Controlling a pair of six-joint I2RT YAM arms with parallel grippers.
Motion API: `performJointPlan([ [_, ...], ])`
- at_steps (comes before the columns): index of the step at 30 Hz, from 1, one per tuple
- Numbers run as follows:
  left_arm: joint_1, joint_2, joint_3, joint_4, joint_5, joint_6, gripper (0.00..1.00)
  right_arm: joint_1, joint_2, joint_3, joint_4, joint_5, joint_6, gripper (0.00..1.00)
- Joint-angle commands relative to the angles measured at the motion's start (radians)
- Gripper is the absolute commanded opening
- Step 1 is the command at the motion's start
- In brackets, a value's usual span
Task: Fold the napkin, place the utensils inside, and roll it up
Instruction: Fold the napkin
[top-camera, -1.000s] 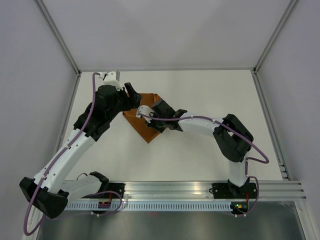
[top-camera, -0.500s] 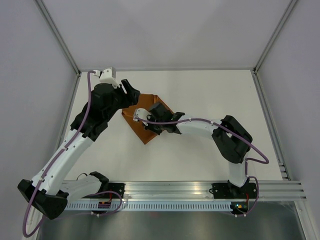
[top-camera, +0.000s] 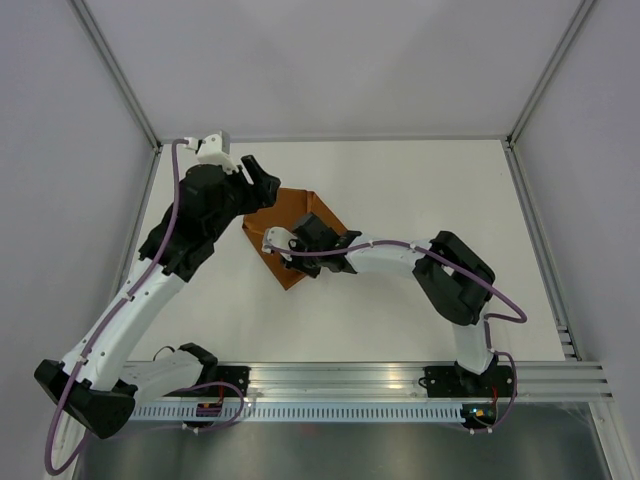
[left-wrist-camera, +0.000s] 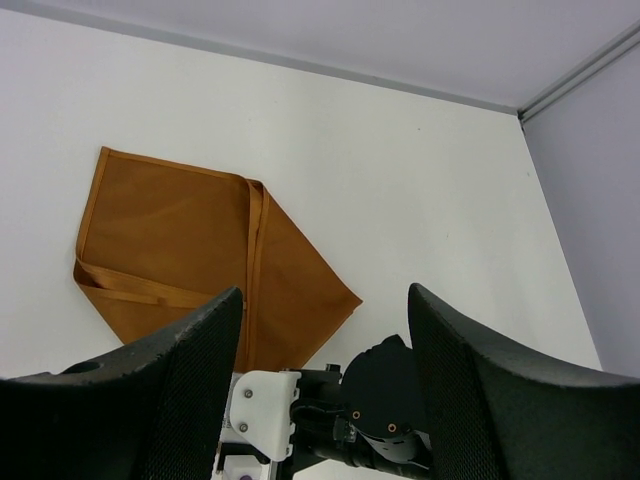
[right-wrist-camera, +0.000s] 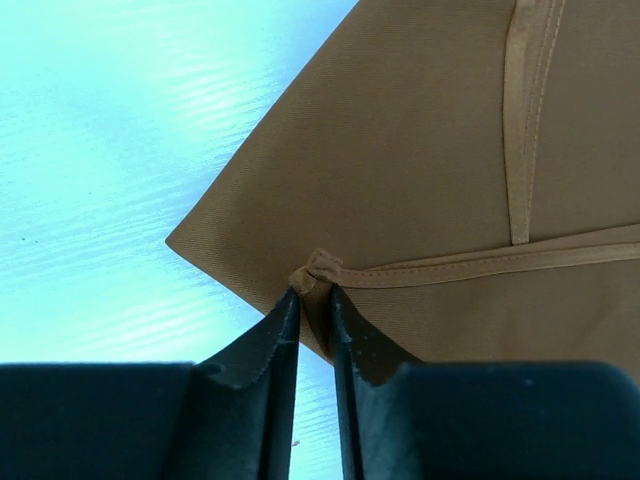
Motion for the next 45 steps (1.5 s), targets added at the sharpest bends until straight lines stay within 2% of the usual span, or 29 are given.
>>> performJointPlan([
  [1, 0.004, 0.001, 0.045, 0.017, -0.002, -0.024, 0.72, 0.006, 0.002, 0.026, 0.021, -0.042, -0.003, 0.28],
  [14, 0.009, 0.010, 0.109, 0.018, -0.022, 0.027, 0.78, 0.009, -0.072, 0.031, 0.018, -0.136, 0.000, 0.64],
  [20, 0.027, 0.017, 0.143, 0.014, -0.024, 0.032, 0.79, -0.006, -0.138, 0.034, 0.010, -0.165, 0.011, 0.73],
  [25, 0.045, 0.036, 0.132, 0.015, -0.027, 0.012, 0.79, -0.097, -0.123, 0.103, -0.016, -0.162, 0.040, 0.71],
  [31, 0.055, 0.094, 0.039, 0.061, -0.024, -0.013, 0.77, -0.308, 0.035, 0.288, -0.111, -0.133, 0.060, 0.55],
  [38, 0.056, 0.204, 0.002, 0.093, 0.019, -0.013, 0.76, -0.399, 0.239, 0.451, -0.169, -0.088, 0.011, 0.45],
  [42, 0.056, 0.264, -0.004, 0.098, 0.029, -0.004, 0.75, -0.418, 0.261, 0.451, -0.163, -0.122, -0.008, 0.45],
  [45, 0.059, 0.319, -0.026, 0.066, -0.020, -0.030, 0.72, -0.418, 0.275, 0.473, -0.175, -0.137, -0.006, 0.50],
])
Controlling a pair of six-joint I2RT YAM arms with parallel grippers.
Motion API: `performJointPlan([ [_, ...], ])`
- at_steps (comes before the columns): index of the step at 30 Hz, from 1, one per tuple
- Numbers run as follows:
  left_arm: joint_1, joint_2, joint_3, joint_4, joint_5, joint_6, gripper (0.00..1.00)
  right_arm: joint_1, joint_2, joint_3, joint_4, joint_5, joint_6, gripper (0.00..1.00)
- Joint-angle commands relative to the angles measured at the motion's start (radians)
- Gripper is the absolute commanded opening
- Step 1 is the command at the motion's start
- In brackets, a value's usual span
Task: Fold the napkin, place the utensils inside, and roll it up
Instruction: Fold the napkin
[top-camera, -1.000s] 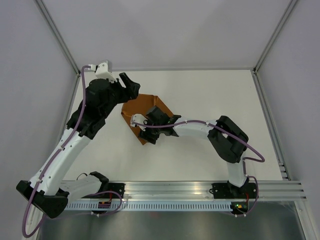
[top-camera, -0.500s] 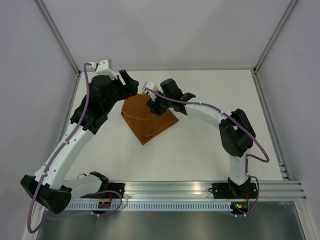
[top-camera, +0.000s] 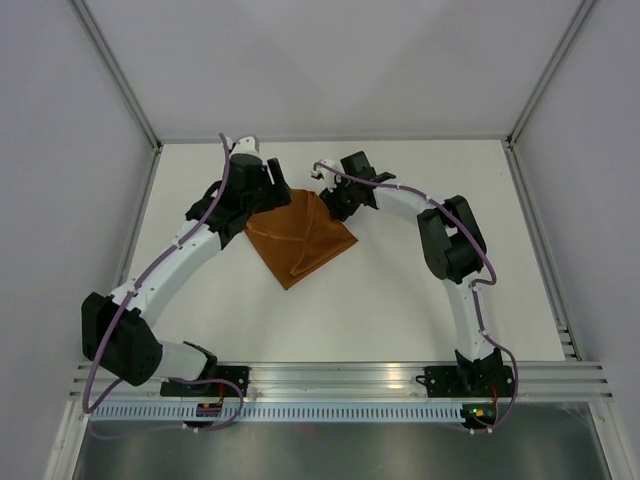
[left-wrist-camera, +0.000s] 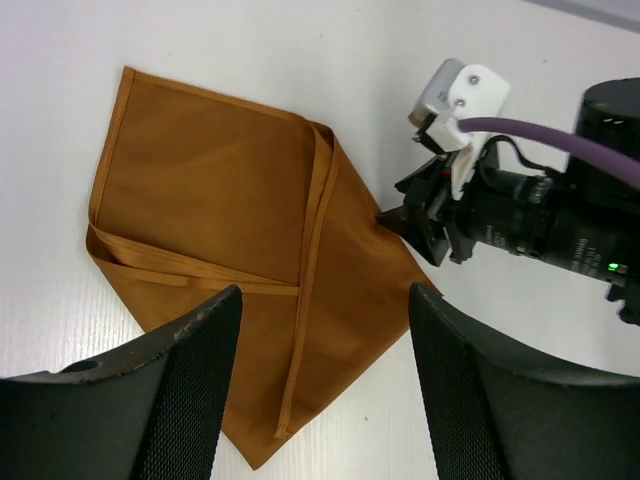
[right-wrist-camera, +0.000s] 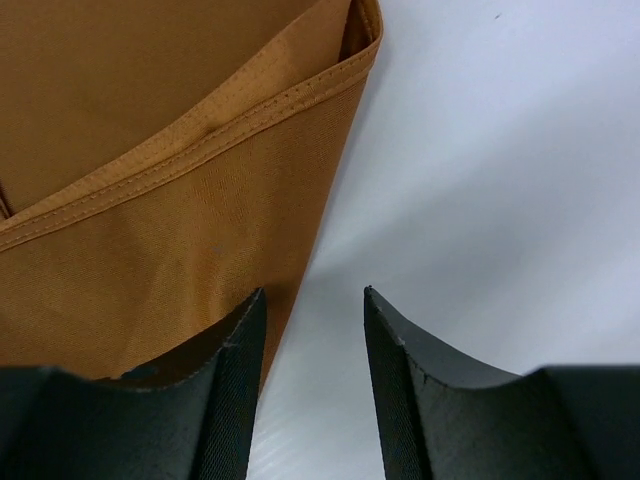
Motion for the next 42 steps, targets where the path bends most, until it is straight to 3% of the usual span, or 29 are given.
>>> performJointPlan([
  [1, 0.007, 0.045, -0.031, 0.013, -0.042, -0.061, 0.72, 0.005, 0.002, 0.074, -0.030, -0.040, -0.013, 0.50],
  [8, 0.044, 0.071, -0.220, 0.078, -0.097, -0.195, 0.68, -0.007, 0.023, 0.108, -0.037, -0.033, 0.016, 0.52],
  [19, 0.079, 0.128, -0.332, 0.108, -0.148, -0.319, 0.64, -0.013, 0.003, 0.104, -0.078, -0.146, -0.010, 0.53],
  [28, 0.099, 0.193, -0.349, 0.105, -0.209, -0.397, 0.52, -0.021, -0.023, 0.064, -0.063, -0.139, -0.002, 0.52],
  [42, 0.157, 0.386, -0.231, 0.134, -0.171, -0.354, 0.48, -0.041, -0.076, 0.016, -0.072, -0.177, 0.002, 0.51],
])
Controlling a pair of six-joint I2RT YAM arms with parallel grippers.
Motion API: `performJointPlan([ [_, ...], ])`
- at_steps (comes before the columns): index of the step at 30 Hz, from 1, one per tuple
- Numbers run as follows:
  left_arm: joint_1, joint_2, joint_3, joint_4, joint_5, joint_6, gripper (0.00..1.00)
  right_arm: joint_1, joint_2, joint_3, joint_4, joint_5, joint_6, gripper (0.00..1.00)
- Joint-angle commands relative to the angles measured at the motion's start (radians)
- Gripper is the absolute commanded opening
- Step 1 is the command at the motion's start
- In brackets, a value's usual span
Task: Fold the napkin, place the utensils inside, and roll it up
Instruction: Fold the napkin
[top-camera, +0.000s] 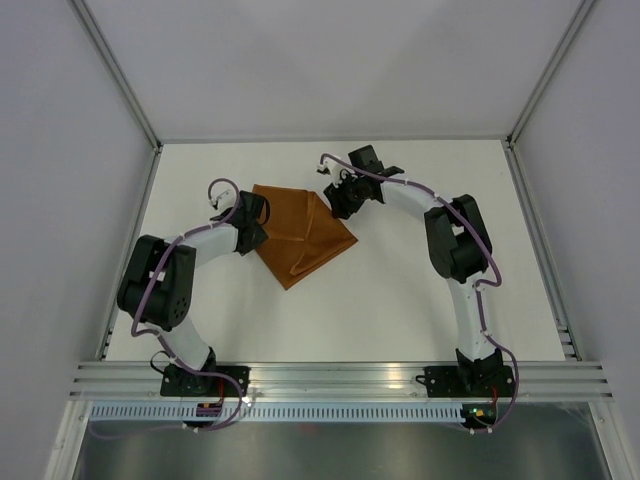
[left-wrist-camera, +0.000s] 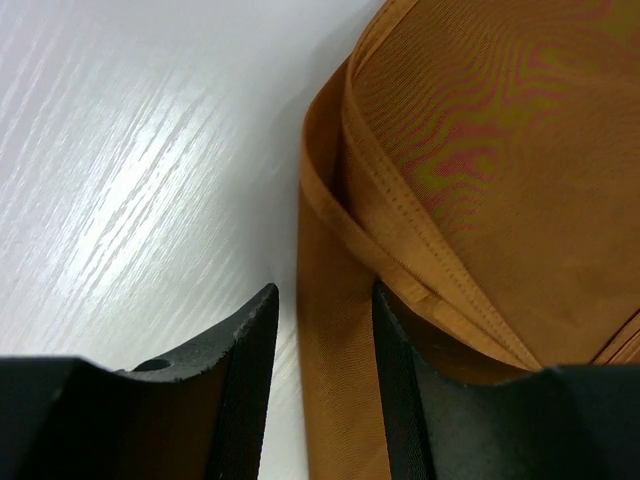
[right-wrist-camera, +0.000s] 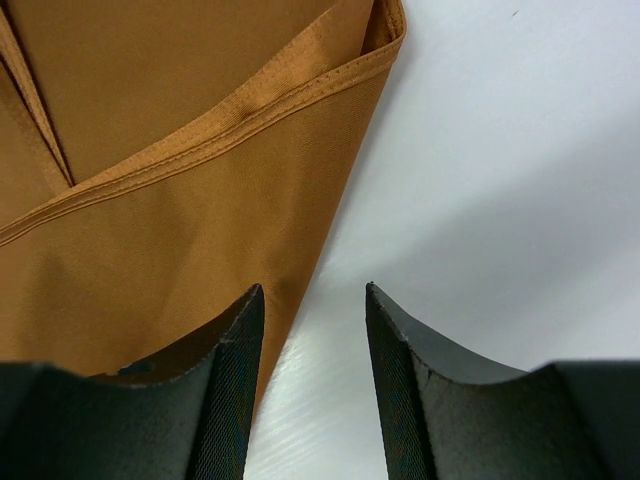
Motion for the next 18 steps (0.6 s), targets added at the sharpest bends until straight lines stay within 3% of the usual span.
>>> performJointPlan([
  [1, 0.007, 0.054, 0.055, 0.022, 0.003, 0.003, 0.48, -0.005, -0.068, -0.016, 0.003, -0.049, 0.001, 0.51],
  [18, -0.015, 0.278, 0.318, -0.016, 0.185, 0.285, 0.46, -0.003, -0.163, -0.160, 0.004, 0.007, -0.033, 0.49],
])
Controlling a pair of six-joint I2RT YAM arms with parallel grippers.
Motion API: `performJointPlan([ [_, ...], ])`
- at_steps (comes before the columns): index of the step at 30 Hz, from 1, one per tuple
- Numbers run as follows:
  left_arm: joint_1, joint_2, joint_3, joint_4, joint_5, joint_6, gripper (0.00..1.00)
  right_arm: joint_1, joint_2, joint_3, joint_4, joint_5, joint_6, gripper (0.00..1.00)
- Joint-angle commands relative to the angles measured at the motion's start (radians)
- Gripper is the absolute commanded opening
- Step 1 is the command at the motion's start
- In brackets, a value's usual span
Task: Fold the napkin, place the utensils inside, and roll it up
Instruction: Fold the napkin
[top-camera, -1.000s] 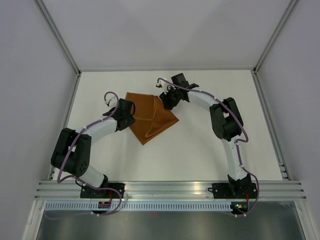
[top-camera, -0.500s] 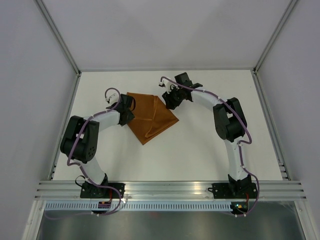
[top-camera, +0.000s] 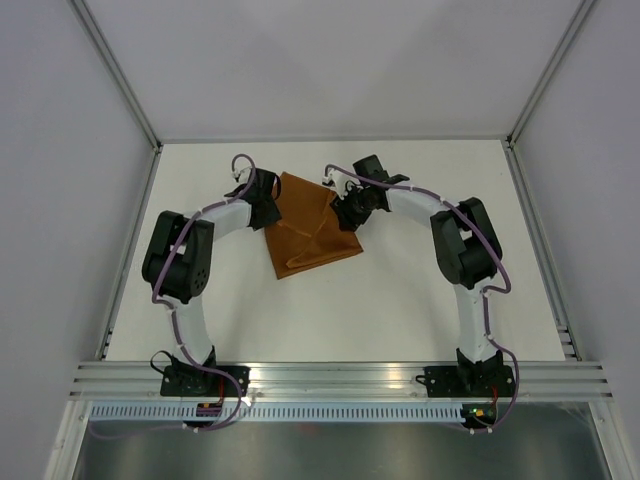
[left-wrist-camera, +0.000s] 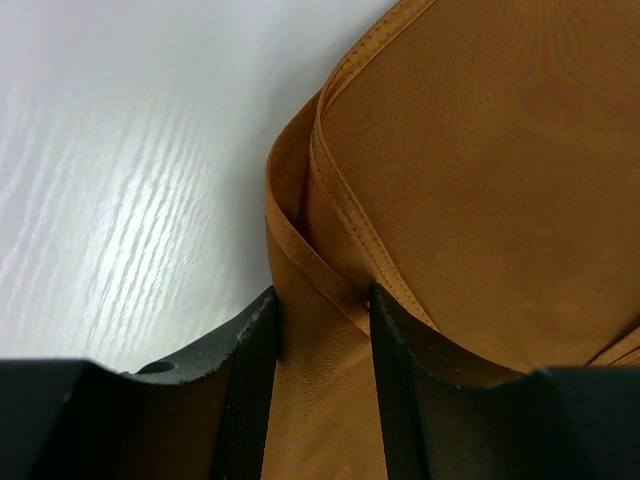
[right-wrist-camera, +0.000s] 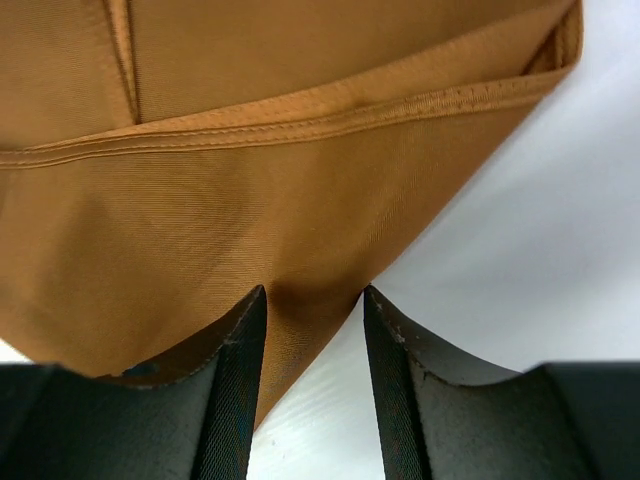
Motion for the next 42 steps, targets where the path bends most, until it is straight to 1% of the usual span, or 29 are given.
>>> performJointPlan([
  [1, -0.023, 0.061, 0.050, -0.028, 0.083, 0.135, 0.47, -0.001, -0.096, -0.023, 0.021, 0.013, -0.009, 0.50],
  [7, -0.055, 0.119, 0.140, -0.037, 0.129, 0.228, 0.47, -0.002, -0.185, -0.117, 0.046, 0.029, 0.005, 0.50],
  [13, -0.104, 0.176, 0.214, -0.038, 0.172, 0.283, 0.50, -0.001, -0.274, -0.208, 0.052, 0.026, 0.008, 0.50],
  [17, -0.125, 0.199, 0.246, -0.035, 0.186, 0.286, 0.50, -0.002, -0.332, -0.257, 0.064, 0.026, -0.006, 0.50],
  [21, -0.125, 0.177, 0.229, -0.015, 0.178, 0.271, 0.55, -0.001, -0.372, -0.309, 0.076, 0.020, -0.035, 0.50],
  [25, -0.109, 0.093, 0.208, 0.005, 0.177, 0.265, 0.63, -0.001, -0.418, -0.359, 0.114, 0.015, -0.072, 0.50],
  [28, -0.086, -0.013, 0.183, 0.017, 0.174, 0.269, 0.66, 0.001, -0.469, -0.409, 0.150, 0.012, -0.104, 0.52],
  [29, -0.079, -0.071, 0.168, 0.020, 0.178, 0.269, 0.68, 0.007, -0.472, -0.416, 0.150, 0.013, -0.116, 0.52],
  [31, -0.056, -0.126, 0.145, 0.028, 0.183, 0.269, 0.69, 0.022, -0.472, -0.418, 0.142, 0.018, -0.125, 0.52],
  [34, -0.020, -0.253, 0.076, 0.069, 0.212, 0.254, 0.73, 0.073, -0.469, -0.436, 0.148, 0.039, -0.170, 0.52],
  [35, -0.010, -0.281, 0.032, 0.087, 0.247, 0.243, 0.74, 0.114, -0.469, -0.454, 0.153, 0.052, -0.185, 0.52],
  [36, 0.006, -0.335, 0.010, 0.101, 0.264, 0.233, 0.77, 0.134, -0.473, -0.467, 0.165, 0.065, -0.200, 0.52],
  [37, 0.039, -0.362, -0.034, 0.138, 0.313, 0.208, 0.81, 0.154, -0.481, -0.482, 0.205, 0.067, -0.199, 0.53],
  [38, 0.055, -0.389, -0.062, 0.161, 0.359, 0.190, 0.97, 0.175, -0.484, -0.499, 0.220, 0.064, -0.199, 0.53],
  [39, 0.088, -0.419, -0.089, 0.187, 0.390, 0.158, 1.00, 0.180, -0.486, -0.502, 0.233, 0.052, -0.202, 0.53],
  [40, 0.110, -0.465, -0.140, 0.239, 0.422, 0.142, 1.00, 0.185, -0.487, -0.504, 0.249, 0.044, -0.202, 0.53],
  [41, 0.130, -0.490, -0.162, 0.279, 0.501, 0.130, 0.93, 0.186, -0.489, -0.513, 0.262, 0.040, -0.199, 0.53],
  [42, 0.156, -0.510, -0.182, 0.302, 0.520, 0.121, 0.88, 0.186, -0.490, -0.517, 0.275, 0.030, -0.198, 0.53],
])
